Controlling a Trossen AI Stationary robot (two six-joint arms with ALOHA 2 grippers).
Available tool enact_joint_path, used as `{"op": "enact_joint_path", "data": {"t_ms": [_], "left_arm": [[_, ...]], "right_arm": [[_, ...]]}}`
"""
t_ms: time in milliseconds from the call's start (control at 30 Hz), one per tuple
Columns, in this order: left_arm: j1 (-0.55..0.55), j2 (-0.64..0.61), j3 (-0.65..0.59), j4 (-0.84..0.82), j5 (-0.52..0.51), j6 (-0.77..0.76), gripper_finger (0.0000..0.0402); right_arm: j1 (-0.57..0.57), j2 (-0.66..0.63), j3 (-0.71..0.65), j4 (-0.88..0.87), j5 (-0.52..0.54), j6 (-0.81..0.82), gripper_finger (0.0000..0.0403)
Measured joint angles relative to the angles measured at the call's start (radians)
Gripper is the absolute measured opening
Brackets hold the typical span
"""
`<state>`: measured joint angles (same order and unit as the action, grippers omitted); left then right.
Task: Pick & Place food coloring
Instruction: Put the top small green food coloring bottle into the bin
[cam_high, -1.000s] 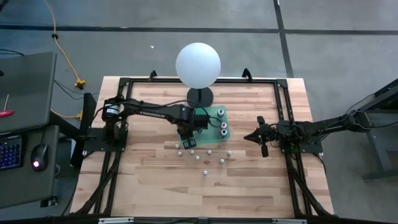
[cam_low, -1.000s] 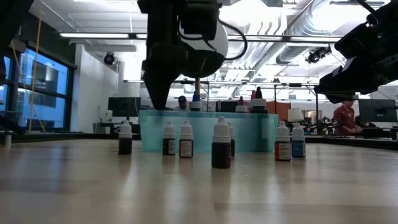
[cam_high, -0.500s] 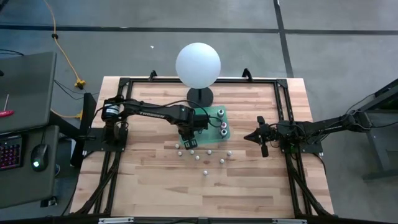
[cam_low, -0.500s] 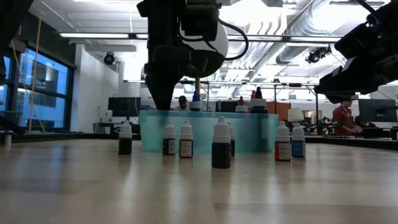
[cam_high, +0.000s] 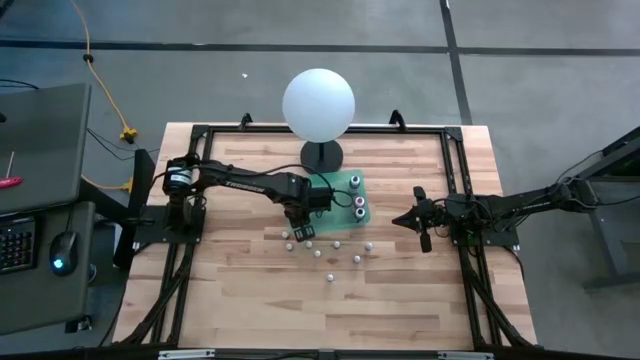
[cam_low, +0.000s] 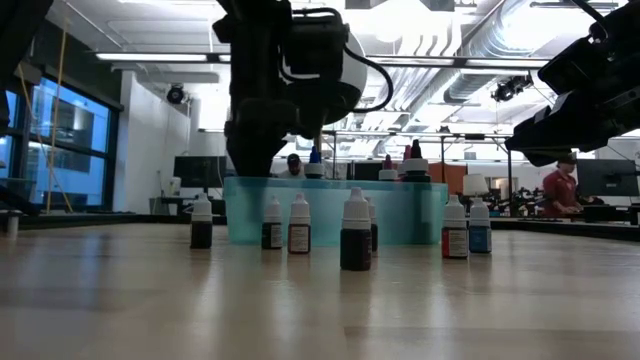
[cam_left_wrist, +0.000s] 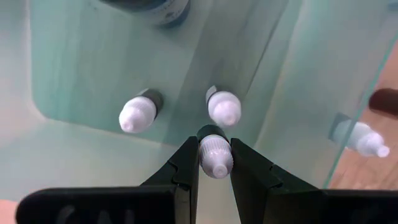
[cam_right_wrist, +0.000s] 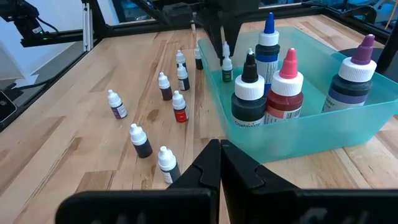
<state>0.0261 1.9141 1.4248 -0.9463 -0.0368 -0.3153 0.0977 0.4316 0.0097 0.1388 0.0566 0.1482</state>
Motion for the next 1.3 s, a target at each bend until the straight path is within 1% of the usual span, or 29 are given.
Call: {"op": "enact_joint_path", "data": {"t_ms": [200, 433, 733, 1033, 1300], "left_arm": [[0.000, 0.000, -0.032, 0.043, 0.001, -0.003, 0.0061], [0.000, 0.000, -0.068, 0.052, 0.001, -0.004, 0.0061], [0.000, 0.000, -0.072, 0.066, 0.003, -0.011, 0.0062], [0.000, 0.000, -0.072, 0.064, 0.009, -0.031, 0.0108], [0.000, -0.001, -0.072, 0.054, 0.009, -0.031, 0.0115]], "right_arm": [[0.000, 0.000, 0.000, 0.000, 0.000, 0.000, 0.0000], [0.000, 0.000, 0.000, 0.000, 0.000, 0.000, 0.0001], [0.000, 0.000, 0.000, 0.000, 0.000, 0.000, 0.0001], [0.000, 0.000, 0.000, 0.000, 0.000, 0.000, 0.0000], [0.000, 0.000, 0.000, 0.000, 0.000, 0.000, 0.0000]]}}
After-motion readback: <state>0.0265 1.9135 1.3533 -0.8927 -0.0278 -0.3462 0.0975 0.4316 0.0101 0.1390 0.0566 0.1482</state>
